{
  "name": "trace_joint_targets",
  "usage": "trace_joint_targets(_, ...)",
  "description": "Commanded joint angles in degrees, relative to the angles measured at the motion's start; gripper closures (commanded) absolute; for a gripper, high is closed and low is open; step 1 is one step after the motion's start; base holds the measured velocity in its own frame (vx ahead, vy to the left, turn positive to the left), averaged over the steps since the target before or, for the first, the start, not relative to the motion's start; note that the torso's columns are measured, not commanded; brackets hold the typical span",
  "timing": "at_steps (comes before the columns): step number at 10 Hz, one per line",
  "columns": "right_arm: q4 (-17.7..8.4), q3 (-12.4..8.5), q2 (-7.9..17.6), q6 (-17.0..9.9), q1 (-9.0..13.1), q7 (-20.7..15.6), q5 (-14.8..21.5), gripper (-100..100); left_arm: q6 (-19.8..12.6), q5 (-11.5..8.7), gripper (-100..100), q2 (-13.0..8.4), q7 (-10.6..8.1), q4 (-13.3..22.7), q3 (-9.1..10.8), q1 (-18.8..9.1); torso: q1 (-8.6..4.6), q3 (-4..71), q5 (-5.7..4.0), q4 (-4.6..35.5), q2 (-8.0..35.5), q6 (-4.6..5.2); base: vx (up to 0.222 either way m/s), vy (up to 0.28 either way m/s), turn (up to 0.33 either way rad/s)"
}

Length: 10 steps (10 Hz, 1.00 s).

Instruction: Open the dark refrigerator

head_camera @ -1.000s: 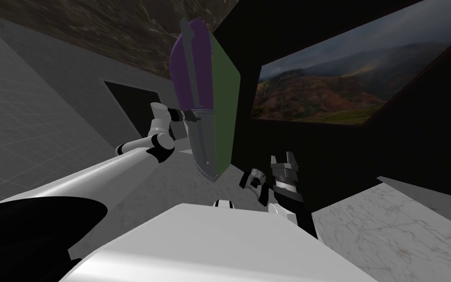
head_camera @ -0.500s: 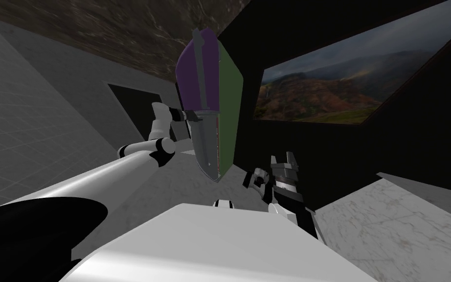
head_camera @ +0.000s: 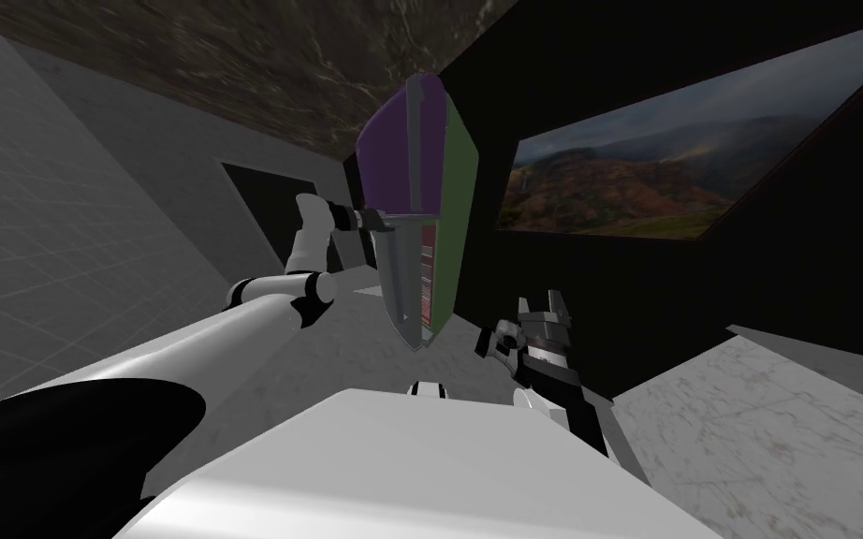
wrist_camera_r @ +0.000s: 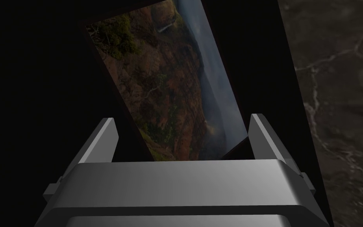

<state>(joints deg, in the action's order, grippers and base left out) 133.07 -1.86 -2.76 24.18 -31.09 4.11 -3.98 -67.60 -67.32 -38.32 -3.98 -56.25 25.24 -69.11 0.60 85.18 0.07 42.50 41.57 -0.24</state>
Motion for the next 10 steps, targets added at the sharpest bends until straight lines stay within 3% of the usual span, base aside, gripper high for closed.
trace_joint_targets(1, 0.0, 0.0, 0.0, 0.0, 0.0, 0.0, 0.0, 0, 2.1, -4.3, 100, -1.2, -2.87, -5.1, -4.15, 1.2, -0.09, 0.0, -0.01, 0.0, 0.0, 0.01, -0.053, 0.237, 0.000)
trace_joint_targets(2, 0.0, 0.0, 0.0, 0.0, 0.0, 0.0, 0.0, 0, 2.1, -5.6, 100, -1.2, -2.87, -5.1, -4.43, 1.2, -0.02, -0.1, -0.01, 0.1, 0.1, 0.02, -0.041, 0.230, -0.009)
trace_joint_targets(3, 0.0, 0.0, 0.0, 0.0, 0.0, 0.0, 0.0, 0, 2.1, -5.6, 100, -1.2, -2.87, -5.1, -4.43, 1.2, -0.02, 0.0, -0.01, 0.1, 0.1, -0.01, -0.019, 0.119, -0.010)
trace_joint_targets(4, 0.0, 0.0, 0.0, 0.0, 0.0, 0.0, 0.0, 0, 2.6, -8.1, 100, -1.4, -5.21, -8.3, -7.65, 2.6, -0.30, 0.0, -0.07, 0.1, 0.0, 0.00, -0.002, 0.200, 0.027)
trace_joint_targets(5, 0.0, 0.0, 0.0, 0.0, 0.0, 0.0, 0.0, 0, 2.6, -8.8, 100, -1.4, -5.21, -8.4, -7.65, 2.6, -0.05, 0.0, -0.03, 0.0, 0.0, 0.07, -0.029, 0.203, -0.018)
trace_joint_targets(6, 0.0, 0.0, 0.0, 0.0, 0.0, 0.0, 0.0, 0, 3.1, -11.0, 100, -1.5, -7.55, -10.9, -10.81, 4.0, -0.04, 0.0, 0.04, 0.0, 0.1, 0.04, -0.072, 0.289, -0.009)
trace_joint_targets(7, 0.0, 0.0, 0.0, 0.0, 0.0, 0.0, 0.0, 0, 3.1, -11.9, 100, -1.5, -7.55, -11.8, -10.87, 4.0, 0.26, -0.2, 0.14, 0.0, 0.3, -0.01, -0.037, 0.226, -0.011)
trace_joint_targets(8, 0.0, 0.0, 0.0, 0.0, 0.0, 0.0, 0.0, 0, 3.5, -14.2, 100, -1.6, -9.89, -13.4, -13.82, 5.4, -0.09, -0.3, 0.10, 0.0, 0.3, 0.00, -0.052, 0.226, 0.028)
trace_joint_targets(9, 0.0, 0.0, 0.0, 0.0, 0.0, 0.0, 0.0, 0, 3.5, -15.1, 100, -1.6, -9.89, -15.1, -14.10, 5.4, -0.25, -0.3, 0.01, -0.1, 0.4, 0.10, -0.039, 0.222, -0.003)
trace_joint_targets(10, 0.0, 0.0, 0.0, 0.0, 0.0, 0.0, 0.0, 0, 4.0, -17.2, 100, -1.7, -12.23, -16.8, -16.91, 6.8, -0.42, -0.2, -0.05, -0.1, 0.3, 0.15, -0.023, 0.254, 0.002)
